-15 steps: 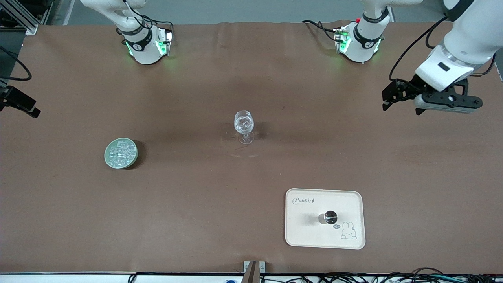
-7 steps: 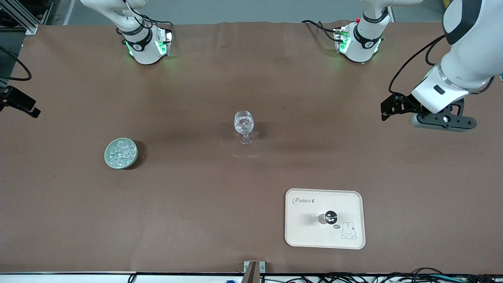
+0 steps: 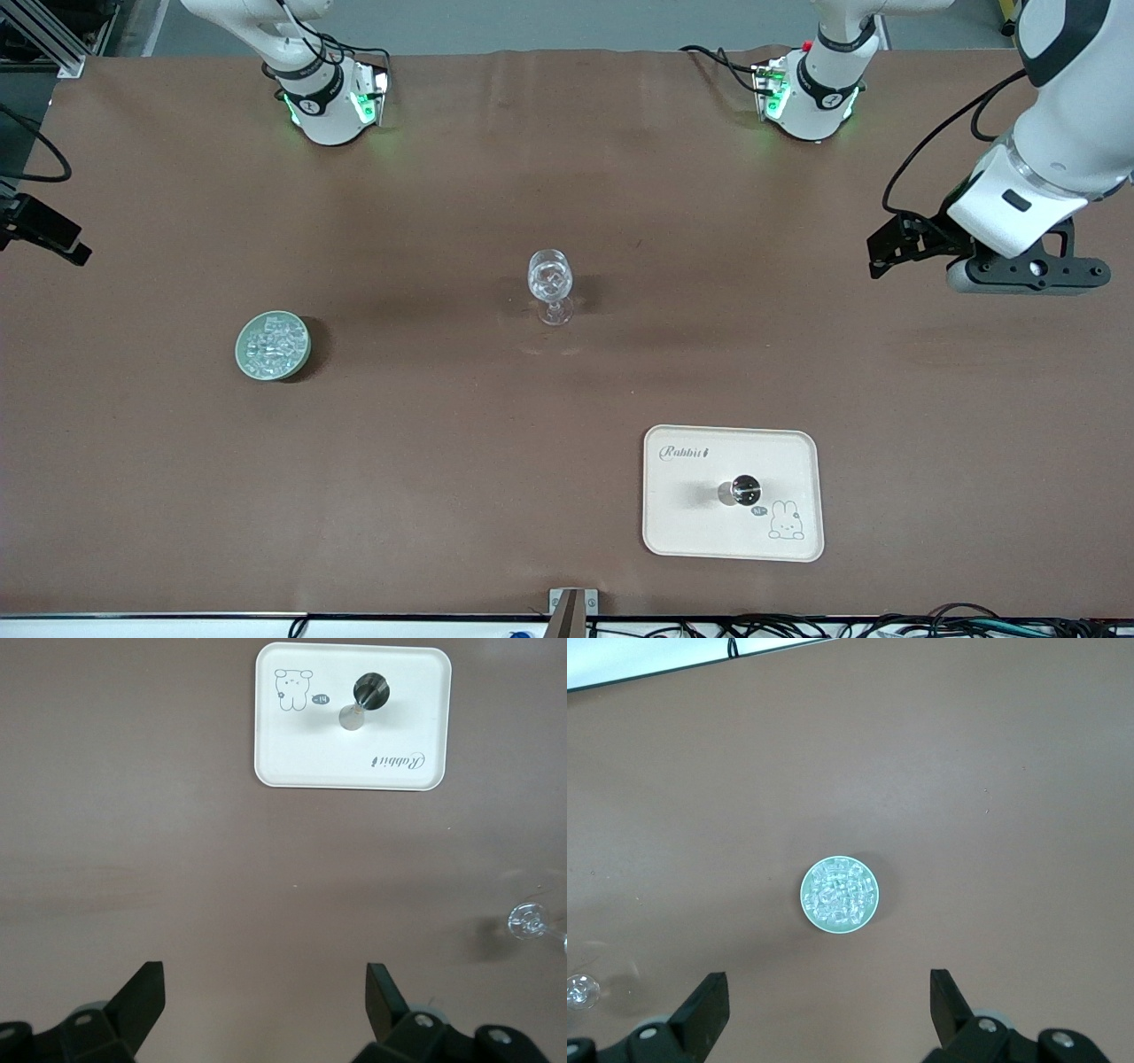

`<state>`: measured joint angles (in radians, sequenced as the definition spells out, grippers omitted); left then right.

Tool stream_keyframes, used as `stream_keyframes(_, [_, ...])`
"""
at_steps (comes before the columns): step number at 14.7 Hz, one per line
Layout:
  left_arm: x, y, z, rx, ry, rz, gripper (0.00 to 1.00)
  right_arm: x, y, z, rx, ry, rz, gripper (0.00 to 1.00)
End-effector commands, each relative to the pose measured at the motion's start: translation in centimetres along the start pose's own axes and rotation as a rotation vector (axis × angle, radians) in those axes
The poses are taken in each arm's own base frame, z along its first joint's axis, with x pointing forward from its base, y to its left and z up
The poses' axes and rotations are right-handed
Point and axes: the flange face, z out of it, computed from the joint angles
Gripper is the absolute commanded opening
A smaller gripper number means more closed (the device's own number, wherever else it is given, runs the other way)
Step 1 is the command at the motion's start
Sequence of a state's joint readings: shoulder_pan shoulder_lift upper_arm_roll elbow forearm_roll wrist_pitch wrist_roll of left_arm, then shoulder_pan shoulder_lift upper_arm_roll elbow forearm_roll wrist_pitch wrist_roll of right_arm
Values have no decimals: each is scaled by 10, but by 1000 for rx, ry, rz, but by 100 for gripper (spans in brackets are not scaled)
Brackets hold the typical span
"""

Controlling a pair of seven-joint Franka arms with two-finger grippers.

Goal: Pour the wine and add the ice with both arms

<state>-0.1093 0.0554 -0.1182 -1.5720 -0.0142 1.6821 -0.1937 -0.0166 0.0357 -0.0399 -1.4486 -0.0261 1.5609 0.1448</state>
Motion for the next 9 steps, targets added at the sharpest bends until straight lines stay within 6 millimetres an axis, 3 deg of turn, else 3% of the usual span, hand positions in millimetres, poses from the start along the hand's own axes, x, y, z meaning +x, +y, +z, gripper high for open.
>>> stream_keyframes(1, [-13,-6,-13,30,-16,8,99,-5,1,-2,11,8,0,100])
stream_keyframes(5, [-15,-31,-18,33,-12,59,98,-5,1,-2,13,8,0,100])
stream_keyframes(9, [-16,-32,-14,55,-17,75,98,-5,1,-2,13,8,-2,100])
